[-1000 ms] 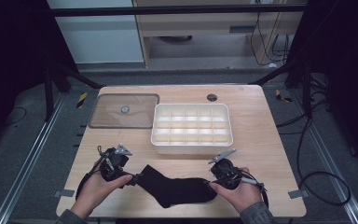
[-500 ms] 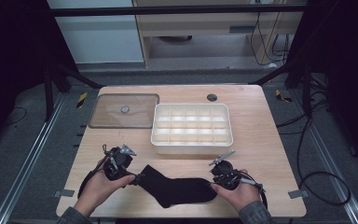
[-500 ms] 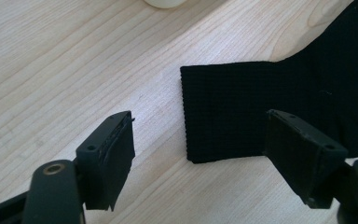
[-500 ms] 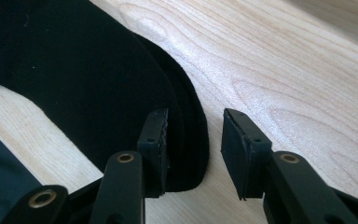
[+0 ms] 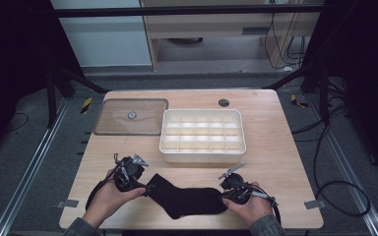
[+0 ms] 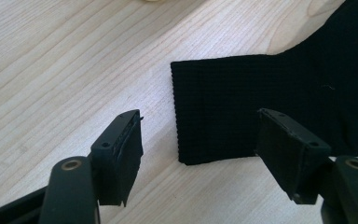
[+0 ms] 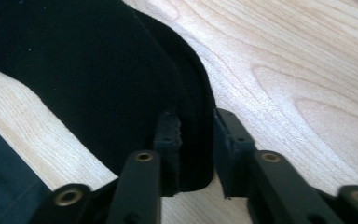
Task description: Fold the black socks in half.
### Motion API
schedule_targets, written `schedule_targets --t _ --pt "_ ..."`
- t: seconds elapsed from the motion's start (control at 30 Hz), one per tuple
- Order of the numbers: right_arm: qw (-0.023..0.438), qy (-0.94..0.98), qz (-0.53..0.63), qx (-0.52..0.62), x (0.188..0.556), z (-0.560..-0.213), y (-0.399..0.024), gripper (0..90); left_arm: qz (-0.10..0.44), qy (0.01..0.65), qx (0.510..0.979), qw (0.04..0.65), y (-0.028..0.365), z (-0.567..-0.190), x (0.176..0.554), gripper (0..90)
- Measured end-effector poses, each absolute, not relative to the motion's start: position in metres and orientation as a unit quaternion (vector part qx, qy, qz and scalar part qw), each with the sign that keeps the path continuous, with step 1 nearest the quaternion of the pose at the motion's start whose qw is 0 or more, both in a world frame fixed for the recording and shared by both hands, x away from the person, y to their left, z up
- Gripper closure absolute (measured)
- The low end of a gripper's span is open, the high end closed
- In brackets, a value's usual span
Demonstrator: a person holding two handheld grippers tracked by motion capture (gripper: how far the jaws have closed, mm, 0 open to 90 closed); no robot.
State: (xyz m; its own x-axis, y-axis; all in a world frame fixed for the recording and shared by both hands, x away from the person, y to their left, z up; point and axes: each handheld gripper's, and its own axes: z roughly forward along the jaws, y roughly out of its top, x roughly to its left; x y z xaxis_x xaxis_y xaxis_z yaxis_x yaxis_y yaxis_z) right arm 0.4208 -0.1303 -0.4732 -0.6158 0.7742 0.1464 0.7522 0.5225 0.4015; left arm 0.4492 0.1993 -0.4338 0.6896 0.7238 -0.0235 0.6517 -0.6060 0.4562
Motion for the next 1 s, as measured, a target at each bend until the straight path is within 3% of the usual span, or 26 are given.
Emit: schedule_targets --t 0.13,0.53,1.0 --pt "0.028 0.877 0.211 0.431 0.42 -0.473 -0.128 80.5 0.076 0.389 0.893 0.212 0.199 -0.438 0.454 33.6" --pt "0.029 0.88 0.21 0.425 0.419 -0.472 -0.128 81.3 0.055 0.382 0.904 0.183 0.192 -0.454 0.459 43.4" --pt "0.029 0.88 0.212 0.424 0.418 -0.472 -0.129 81.1 0.042 0.38 0.909 0.169 0.19 -0.464 0.457 63.9"
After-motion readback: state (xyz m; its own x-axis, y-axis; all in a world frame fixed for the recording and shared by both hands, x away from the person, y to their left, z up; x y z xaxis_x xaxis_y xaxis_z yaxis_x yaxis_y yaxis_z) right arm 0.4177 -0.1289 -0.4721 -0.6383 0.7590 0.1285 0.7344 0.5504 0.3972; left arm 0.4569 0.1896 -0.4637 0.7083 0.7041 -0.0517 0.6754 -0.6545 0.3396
